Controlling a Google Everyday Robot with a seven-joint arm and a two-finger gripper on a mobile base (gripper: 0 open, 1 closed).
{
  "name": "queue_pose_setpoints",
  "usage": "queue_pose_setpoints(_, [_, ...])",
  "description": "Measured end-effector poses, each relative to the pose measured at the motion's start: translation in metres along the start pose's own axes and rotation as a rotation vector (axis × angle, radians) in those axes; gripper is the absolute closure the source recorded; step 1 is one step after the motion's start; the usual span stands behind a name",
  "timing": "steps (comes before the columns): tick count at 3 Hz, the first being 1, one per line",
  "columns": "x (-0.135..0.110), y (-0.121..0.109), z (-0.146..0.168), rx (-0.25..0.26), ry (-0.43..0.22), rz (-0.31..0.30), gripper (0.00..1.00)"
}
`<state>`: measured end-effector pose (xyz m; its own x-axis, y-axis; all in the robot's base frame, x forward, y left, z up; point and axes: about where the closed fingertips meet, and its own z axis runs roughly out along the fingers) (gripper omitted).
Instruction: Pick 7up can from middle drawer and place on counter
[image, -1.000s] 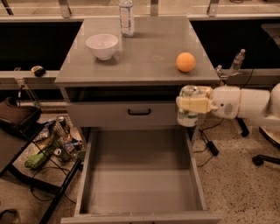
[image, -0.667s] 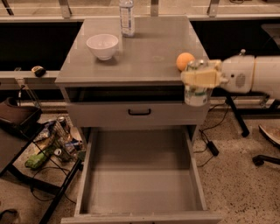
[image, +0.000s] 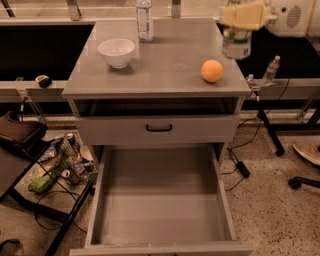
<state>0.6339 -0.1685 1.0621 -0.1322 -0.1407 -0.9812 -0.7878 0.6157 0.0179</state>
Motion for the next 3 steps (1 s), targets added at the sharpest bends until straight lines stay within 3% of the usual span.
queue_pose_setpoints(1, [-0.047,-0.074,0.018,0.137,-0.171,-0.047,1.00])
queue_pose_setpoints(2, [-0.060,-0.124,0.032,0.252,-0.265,-0.051,1.00])
queue_pose_setpoints(3, [-0.044,-0.165,0.063,0.340,-0.241,-0.017,1.00])
